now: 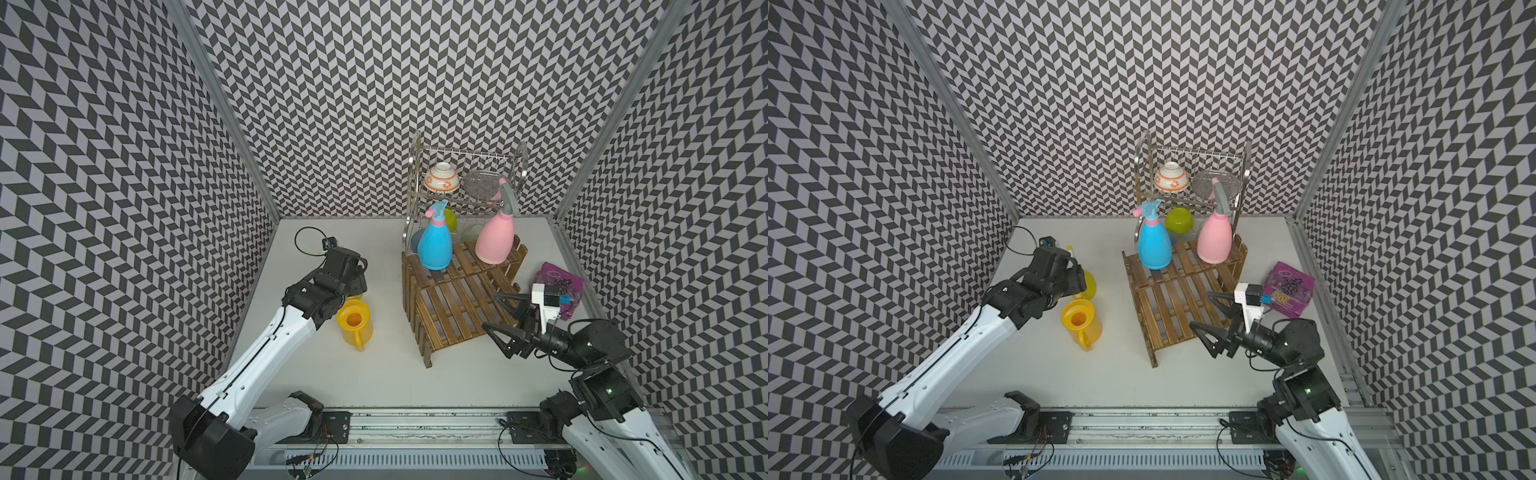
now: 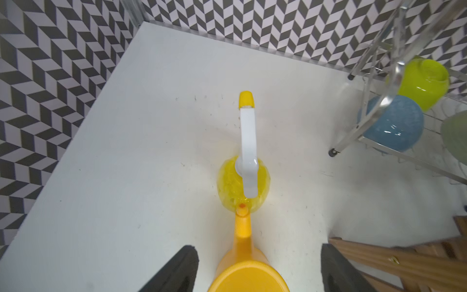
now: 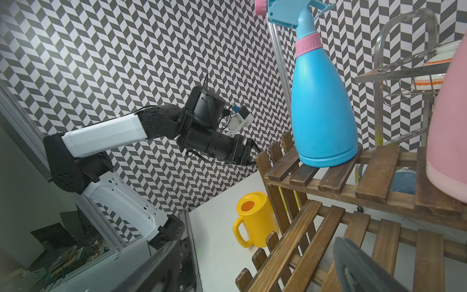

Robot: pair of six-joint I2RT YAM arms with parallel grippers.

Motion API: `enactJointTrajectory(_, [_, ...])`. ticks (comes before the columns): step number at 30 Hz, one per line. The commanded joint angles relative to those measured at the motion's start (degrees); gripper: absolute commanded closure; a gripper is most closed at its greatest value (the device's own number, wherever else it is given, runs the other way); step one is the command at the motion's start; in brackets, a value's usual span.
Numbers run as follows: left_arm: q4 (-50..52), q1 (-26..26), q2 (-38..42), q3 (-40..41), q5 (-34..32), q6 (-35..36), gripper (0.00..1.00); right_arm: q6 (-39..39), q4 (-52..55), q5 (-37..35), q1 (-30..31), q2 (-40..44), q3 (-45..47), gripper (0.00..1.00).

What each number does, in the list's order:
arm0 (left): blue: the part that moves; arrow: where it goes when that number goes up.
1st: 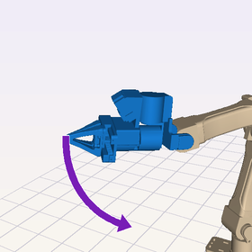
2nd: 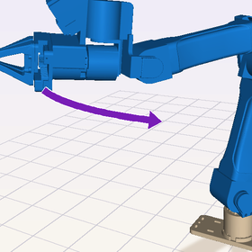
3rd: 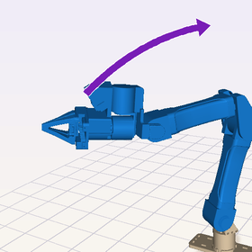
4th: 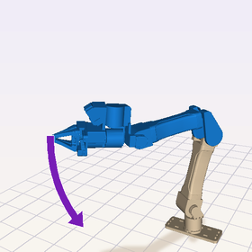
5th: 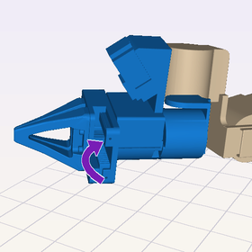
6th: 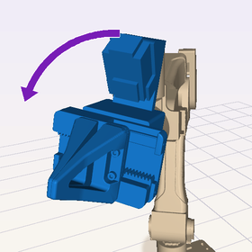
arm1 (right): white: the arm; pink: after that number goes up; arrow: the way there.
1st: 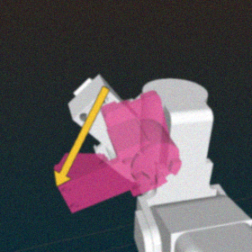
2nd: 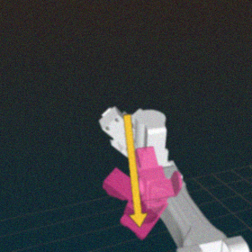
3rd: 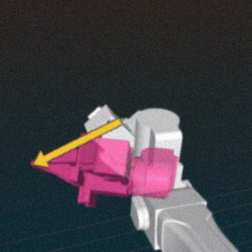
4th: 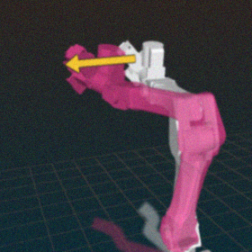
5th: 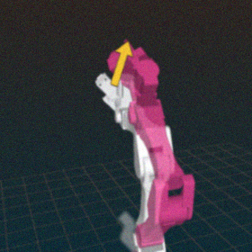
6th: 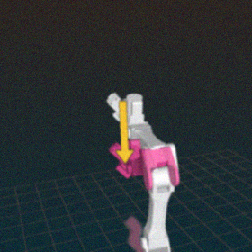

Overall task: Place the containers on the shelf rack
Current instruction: 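Pick up a container from the center of the board.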

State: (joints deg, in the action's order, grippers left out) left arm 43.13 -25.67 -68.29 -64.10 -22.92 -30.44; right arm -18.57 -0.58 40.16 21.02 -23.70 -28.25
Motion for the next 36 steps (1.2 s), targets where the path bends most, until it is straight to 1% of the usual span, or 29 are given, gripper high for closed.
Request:
enactJointTrajectory(1, [-0.84, 2.08, -3.54, -4.31, -2.07, 2.29, 0.19, 1.23, -3.17, 1.19, -0.13, -0.55, -0.24, 0.03])
enactJointTrajectory(4, [-0.1, 2.71, -8.9, -8.43, -4.64, 2.1, 0.18, 1.34, -3.47, 1.66, -0.1, -0.59, 0.02, 0.03])
enactJointTrajectory(7, [0.91, 3.03, -13.6, -11.72, -5.56, 2.58, 0.18, 1.33, -3.54, 2.02, -0.1, -0.55, 0.04, 0.03])
enactJointTrajectory(9, [0.49, 3.21, -15.71, -12.34, -5.57, 3.04, 0.19, 1.48, -3.35, 2.11, -0.1, -0.52, -0.03, 0.04])
enactJointTrajectory(10, [-0.01, 3.32, -16.44, -12.37, -5.54, 3.39, 0.2, 1.67, -3.09, 2.11, -0.1, -0.45, -0.12, 0.03])
enactJointTrajectory(12, [-1.39, 3.71, -17.4, -12.41, -5.47, 4.21, 0.27, 1.93, -2.82, 1.95, -0.1, -0.17, -0.22, 0.03])
enactJointTrajectory(16, [-2.3, 5.0, -19.53, -12.61, -5.09, 5.6, 0.44, 2.42, -1.95, 1.7, -0.1, 0.1, -0.45, 0.03])
enactJointTrajectory(18, [-3.05, 5.35, -20.07, -12.12, -4.82, 5.98, 0.52, 2.43, -1.71, 1.62, -0.1, 0.25, -0.49, 0.04])
enactJointTrajectory(20, [-3.94, 5.79, -20.55, -11.5, -4.59, 6.37, 0.62, 2.47, -1.64, 1.42, -0.1, 0.3, -0.53, 0.04])
enactJointTrajectory(24, [-5.06, 6.15, -21.65, -11.81, -4.68, 6.79, 0.72, 2.47, -1.47, 1.5, -0.1, 0.22, -0.9, 0.04])
enactJointTrajectory(25, [-5.19, 6.16, -21.89, -12.22, -4.64, 8.13, 0.75, 2.54, -1.37, 1.52, -0.1, 0.16, -1.05, 0.04])
enactJointTrajectory(30, [-6.88, 6.42, -21.84, -13.19, -4.55, 10.39, 0.87, 2.57, -1.03, 1.42, -0.1, 0.26, -1.32, 0.04])
enactJointTrajectory(33, [-8.01, 6.51, -20.8, -13.82, -4.95, 11.99, 0.92, 2.72, -0.66, 1.22, -0.1, 0.55, -1.5, 0.04])
enactJointTrajectory(36, [-9.82, 6.51, -18.03, -14.05, -5.54, 14.43, 0.96, 2.82, -0.49, 0.95, -0.12, 0.79, -1.62, 0.04])
